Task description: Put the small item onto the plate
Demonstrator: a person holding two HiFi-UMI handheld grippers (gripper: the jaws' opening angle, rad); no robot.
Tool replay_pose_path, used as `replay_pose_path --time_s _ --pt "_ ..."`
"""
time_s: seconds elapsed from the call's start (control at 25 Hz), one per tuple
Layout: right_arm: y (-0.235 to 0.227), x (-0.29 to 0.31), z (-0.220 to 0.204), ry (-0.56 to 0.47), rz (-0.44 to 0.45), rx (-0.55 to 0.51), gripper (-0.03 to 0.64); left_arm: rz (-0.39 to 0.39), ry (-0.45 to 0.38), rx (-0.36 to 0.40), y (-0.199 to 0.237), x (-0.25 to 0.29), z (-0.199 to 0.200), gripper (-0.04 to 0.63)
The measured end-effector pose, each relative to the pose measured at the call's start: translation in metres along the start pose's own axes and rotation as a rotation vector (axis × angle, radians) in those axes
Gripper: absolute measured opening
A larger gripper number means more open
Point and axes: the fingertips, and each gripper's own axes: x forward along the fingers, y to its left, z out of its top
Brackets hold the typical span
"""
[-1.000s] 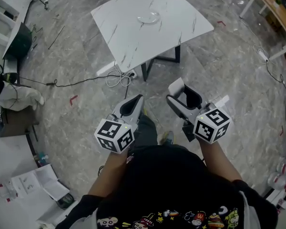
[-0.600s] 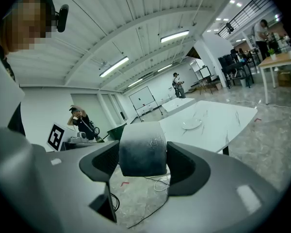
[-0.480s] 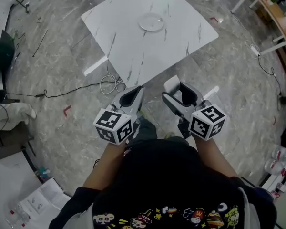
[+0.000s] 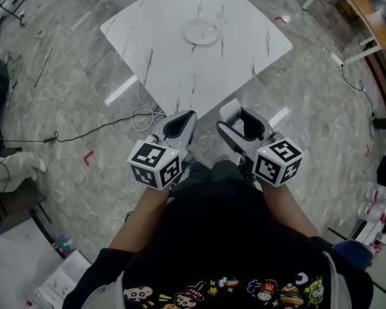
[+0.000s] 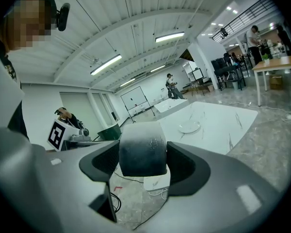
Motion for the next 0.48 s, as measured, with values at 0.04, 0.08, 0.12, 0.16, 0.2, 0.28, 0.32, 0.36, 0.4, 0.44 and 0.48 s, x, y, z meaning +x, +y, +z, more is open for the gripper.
replay_pose_path --time_s 0.04,0.08,0.12,0.16,0.2,0.28,0.32,0.36,0.4,0.44,0.48 --pt "0.0 0.001 0.002 -0.002 -0.002 0.0 0.33 -0.005 0.001 0.001 0.0 0.001 0.002 0.0" --pt "-0.001 0.002 0.003 -0.004 -0.002 0.001 0.328 -0.01 0.002 0.003 0.0 0.002 0.003 0.0" --pt "-0.001 0.002 0.005 -0.006 -0.002 0.001 0.328 -0.014 0.005 0.006 -0.001 0.003 0.004 0.0" --pt "-0.002 0.003 0.006 -0.009 -0.002 0.0 0.33 -0.018 0.007 0.01 -0.001 0.005 0.005 0.0" --pt "-0.002 0.005 0.006 -0.01 -0.001 0.0 0.33 -0.022 0.01 0.013 -0.001 0.006 0.006 0.0" --pt "-0.003 0.009 0.007 -0.01 0.002 -0.002 0.328 -0.028 0.016 0.018 0.001 0.01 0.006 0.0" --pt "-0.003 0.011 0.008 -0.01 0.003 -0.002 0.33 -0.03 0.019 0.021 0.002 0.011 0.007 0.0" --pt "-0.003 0.014 0.009 -0.01 0.006 -0.003 0.328 -0.031 0.022 0.026 0.003 0.013 0.009 0.0" --pt "-0.004 0.016 0.011 -0.01 0.008 -0.004 0.328 -0.032 0.024 0.03 0.005 0.014 0.011 0.0" --pt "-0.004 0.018 0.013 -0.01 0.012 -0.006 0.328 -0.032 0.024 0.035 0.006 0.016 0.013 0.0" --pt "-0.005 0.021 0.015 -0.009 0.016 -0.01 0.329 -0.03 0.023 0.04 0.008 0.017 0.016 0.0"
